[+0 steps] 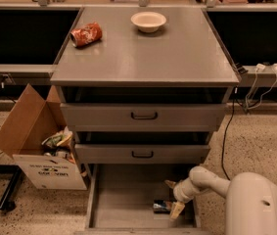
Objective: Pick redbull can from bottom drawer and place on counter
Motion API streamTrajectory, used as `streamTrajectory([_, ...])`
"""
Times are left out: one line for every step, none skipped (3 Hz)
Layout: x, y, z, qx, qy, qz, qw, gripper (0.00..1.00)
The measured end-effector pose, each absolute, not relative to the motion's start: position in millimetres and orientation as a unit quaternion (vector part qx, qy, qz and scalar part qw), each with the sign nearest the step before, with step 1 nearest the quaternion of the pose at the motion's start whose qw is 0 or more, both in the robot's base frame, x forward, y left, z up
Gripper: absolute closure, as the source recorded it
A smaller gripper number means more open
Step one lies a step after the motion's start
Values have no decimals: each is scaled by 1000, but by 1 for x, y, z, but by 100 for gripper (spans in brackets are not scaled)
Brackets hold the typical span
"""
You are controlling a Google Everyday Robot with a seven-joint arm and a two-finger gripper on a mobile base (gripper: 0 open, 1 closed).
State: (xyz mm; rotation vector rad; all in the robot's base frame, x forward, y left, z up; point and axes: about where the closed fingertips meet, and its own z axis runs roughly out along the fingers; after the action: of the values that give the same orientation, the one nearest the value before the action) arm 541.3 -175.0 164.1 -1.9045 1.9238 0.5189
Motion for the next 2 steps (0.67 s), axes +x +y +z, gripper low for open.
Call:
streamTrajectory([549, -171, 149, -679, 686, 177, 190, 0])
streamTrajectory([552, -168, 134, -678, 688, 174, 194, 0])
